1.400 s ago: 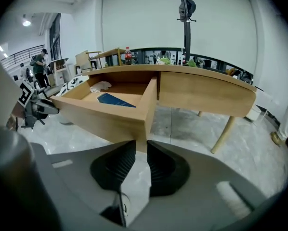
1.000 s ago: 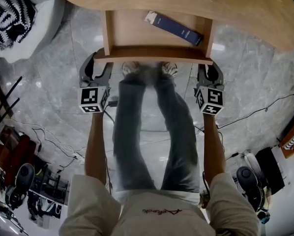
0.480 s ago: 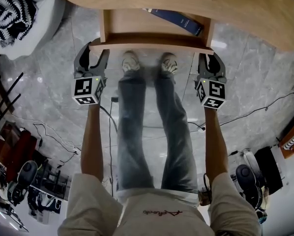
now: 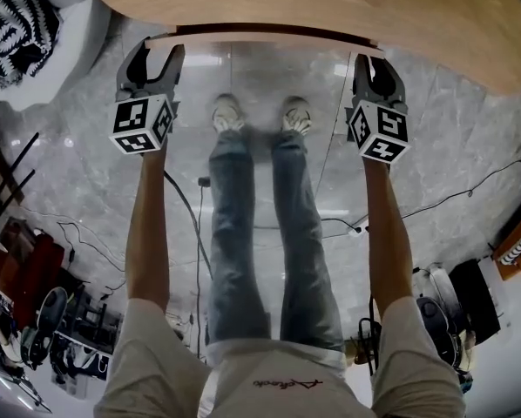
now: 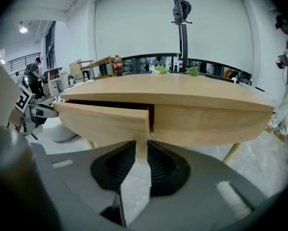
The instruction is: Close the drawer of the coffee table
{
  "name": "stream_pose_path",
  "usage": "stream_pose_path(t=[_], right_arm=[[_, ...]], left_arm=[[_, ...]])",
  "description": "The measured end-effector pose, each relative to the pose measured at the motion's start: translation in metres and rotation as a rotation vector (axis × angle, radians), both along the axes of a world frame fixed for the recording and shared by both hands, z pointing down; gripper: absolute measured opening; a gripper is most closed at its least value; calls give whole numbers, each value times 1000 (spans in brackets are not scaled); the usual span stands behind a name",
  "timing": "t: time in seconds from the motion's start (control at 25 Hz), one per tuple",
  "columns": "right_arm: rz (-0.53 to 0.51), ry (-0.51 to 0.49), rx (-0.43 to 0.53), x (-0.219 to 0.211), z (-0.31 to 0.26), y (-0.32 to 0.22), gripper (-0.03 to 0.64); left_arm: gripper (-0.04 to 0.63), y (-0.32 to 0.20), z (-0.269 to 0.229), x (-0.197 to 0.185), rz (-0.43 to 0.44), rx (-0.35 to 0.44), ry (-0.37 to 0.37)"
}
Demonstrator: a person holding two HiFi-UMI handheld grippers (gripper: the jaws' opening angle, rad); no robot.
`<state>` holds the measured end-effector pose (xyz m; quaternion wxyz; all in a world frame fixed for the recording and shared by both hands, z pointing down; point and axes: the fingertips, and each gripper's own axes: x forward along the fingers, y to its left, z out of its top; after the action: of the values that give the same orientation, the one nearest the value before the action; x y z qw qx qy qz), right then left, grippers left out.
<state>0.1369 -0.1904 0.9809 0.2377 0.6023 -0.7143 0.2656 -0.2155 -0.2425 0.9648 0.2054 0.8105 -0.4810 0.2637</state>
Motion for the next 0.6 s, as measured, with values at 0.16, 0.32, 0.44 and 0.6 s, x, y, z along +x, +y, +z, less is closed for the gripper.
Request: stream_pose_path(t=[0.16, 0.32, 0.44, 0.6], right_arm=[[30, -8, 10, 2, 0, -22, 83], [38, -8, 18, 4, 2, -35, 83], [32, 0, 29, 4, 3, -40, 83], [22, 14, 39, 3, 4, -41, 84]], left_arm=[[252, -25, 1, 2, -1, 14, 3], [252, -39, 1, 4, -2, 28, 8], [252, -44, 2, 5, 2, 36, 8], [252, -45, 3, 4, 4, 37, 9]])
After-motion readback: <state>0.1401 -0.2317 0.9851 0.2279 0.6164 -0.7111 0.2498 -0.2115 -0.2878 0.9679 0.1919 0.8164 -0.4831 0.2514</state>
